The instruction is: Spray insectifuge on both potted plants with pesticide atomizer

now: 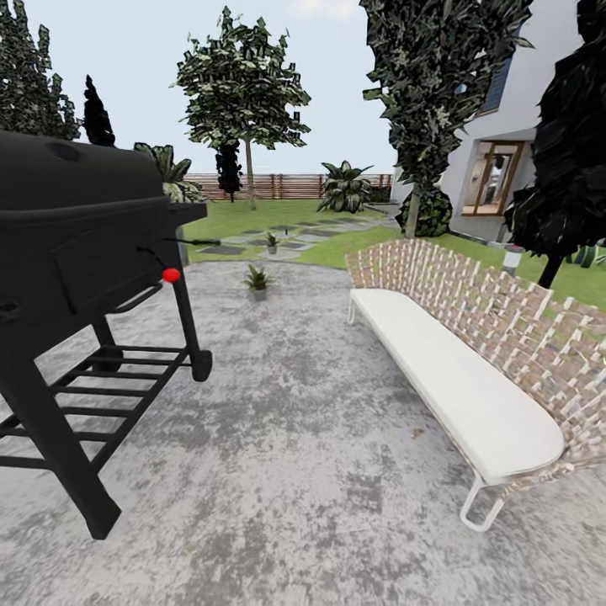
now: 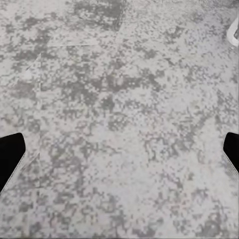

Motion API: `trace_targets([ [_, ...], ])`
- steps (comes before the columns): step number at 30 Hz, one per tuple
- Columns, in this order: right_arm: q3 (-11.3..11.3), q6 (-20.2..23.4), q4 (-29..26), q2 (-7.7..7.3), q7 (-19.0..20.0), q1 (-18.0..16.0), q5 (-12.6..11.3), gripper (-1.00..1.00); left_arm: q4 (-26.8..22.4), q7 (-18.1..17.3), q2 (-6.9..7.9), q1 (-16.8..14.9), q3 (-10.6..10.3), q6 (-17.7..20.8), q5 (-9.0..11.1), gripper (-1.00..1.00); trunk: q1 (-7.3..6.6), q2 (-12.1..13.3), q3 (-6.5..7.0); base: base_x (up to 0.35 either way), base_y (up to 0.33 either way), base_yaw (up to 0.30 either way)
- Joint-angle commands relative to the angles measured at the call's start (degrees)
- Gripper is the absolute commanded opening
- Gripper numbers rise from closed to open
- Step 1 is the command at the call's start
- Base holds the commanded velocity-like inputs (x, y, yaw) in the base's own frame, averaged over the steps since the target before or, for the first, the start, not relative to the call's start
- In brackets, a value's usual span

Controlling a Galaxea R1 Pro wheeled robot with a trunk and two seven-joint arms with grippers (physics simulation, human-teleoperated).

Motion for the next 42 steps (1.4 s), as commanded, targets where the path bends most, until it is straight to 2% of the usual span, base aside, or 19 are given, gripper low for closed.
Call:
trace_targets([
  [1,-0.01,-0.17,0.03,-0.02,-0.01,-0.03,0.00,1.00,0.04,-0.05,0.01,-0.03,-0.01,-0.19,0.01,1.00,0.03,-0.02,-0.05,0.339,0.000,0.000],
  [14,-0.01,-1.67,0.03,0.00,-0.04,-0.03,0.07,1.00,0.04,-0.05,0.00,-0.03,-0.02,-0.19,-0.25,1.00,0.03,-0.02,-0.05,0.339,0.000,0.000],
  [42,-0.01,-1.76,1.19,0.00,-0.04,-0.03,0.09,1.00,0.04,-0.05,-0.08,-0.03,-0.02,-0.19,-0.42,1.00,0.03,-0.02,-0.05,0.339,0.000,0.000],
])
